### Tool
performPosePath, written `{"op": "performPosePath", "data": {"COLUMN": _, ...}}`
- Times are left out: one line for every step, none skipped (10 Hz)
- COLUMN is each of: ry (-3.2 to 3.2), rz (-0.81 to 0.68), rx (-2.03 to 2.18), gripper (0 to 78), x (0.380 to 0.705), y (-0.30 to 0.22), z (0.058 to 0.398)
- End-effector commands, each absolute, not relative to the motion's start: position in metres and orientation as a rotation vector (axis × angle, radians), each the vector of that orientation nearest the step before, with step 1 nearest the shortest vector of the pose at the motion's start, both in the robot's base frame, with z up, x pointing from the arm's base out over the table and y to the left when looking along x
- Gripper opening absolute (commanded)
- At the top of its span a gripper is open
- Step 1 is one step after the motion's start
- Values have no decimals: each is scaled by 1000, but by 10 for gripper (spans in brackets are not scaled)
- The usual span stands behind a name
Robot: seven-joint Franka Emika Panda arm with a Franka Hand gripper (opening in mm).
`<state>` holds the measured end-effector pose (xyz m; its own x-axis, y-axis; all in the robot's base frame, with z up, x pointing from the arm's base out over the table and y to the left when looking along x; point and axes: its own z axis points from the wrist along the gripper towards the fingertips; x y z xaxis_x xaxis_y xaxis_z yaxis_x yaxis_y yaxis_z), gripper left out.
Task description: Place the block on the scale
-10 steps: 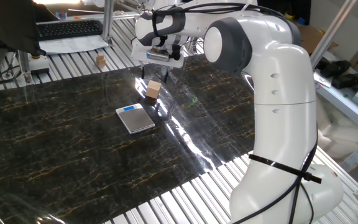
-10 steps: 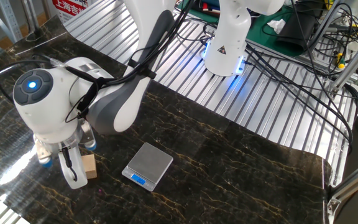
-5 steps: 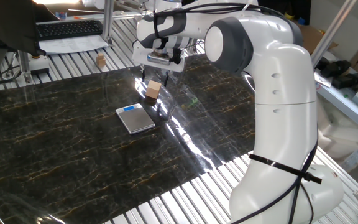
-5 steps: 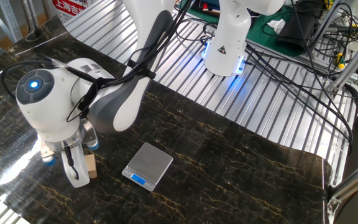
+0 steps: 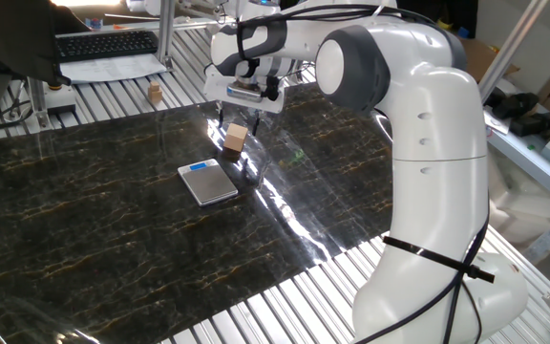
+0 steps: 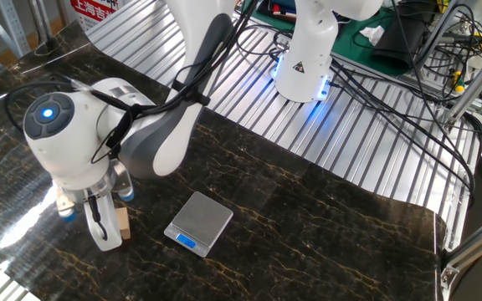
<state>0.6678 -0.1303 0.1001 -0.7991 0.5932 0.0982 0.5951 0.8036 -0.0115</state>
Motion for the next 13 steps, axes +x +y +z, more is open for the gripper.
{"op": "performPosePath", "data": {"ry": -2913, "rz": -5, "rx": -973, "gripper": 774, "x": 668, "y": -130, "z": 101}}
{"op": "performPosePath", "data": {"ry": -2918, "rz": -11, "rx": -991, "gripper": 774, "x": 668, "y": -130, "z": 99}}
{"op": "performPosePath", "data": {"ry": -2921, "rz": -14, "rx": -1001, "gripper": 774, "x": 667, "y": -130, "z": 97}}
{"op": "performPosePath", "data": {"ry": -2925, "rz": -13, "rx": -1005, "gripper": 774, "x": 667, "y": -130, "z": 95}}
{"op": "performPosePath", "data": {"ry": -2928, "rz": -11, "rx": -1000, "gripper": 774, "x": 667, "y": -130, "z": 94}}
{"op": "performPosePath", "data": {"ry": -2931, "rz": -1, "rx": -997, "gripper": 774, "x": 667, "y": -130, "z": 94}}
{"op": "performPosePath", "data": {"ry": -2935, "rz": 18, "rx": -1000, "gripper": 774, "x": 667, "y": -130, "z": 94}}
{"op": "performPosePath", "data": {"ry": -2937, "rz": 35, "rx": -1006, "gripper": 774, "x": 666, "y": -130, "z": 94}}
{"op": "performPosePath", "data": {"ry": -2936, "rz": 37, "rx": -1008, "gripper": 774, "x": 666, "y": -130, "z": 93}}
{"op": "performPosePath", "data": {"ry": -2936, "rz": 35, "rx": -1010, "gripper": 774, "x": 666, "y": -131, "z": 92}}
{"op": "performPosePath", "data": {"ry": -2937, "rz": 34, "rx": -1010, "gripper": 774, "x": 666, "y": -131, "z": 90}}
{"op": "performPosePath", "data": {"ry": -2934, "rz": 32, "rx": -1017, "gripper": 774, "x": 666, "y": -131, "z": 90}}
{"op": "performPosePath", "data": {"ry": -2932, "rz": 33, "rx": -1025, "gripper": 774, "x": 665, "y": -131, "z": 90}}
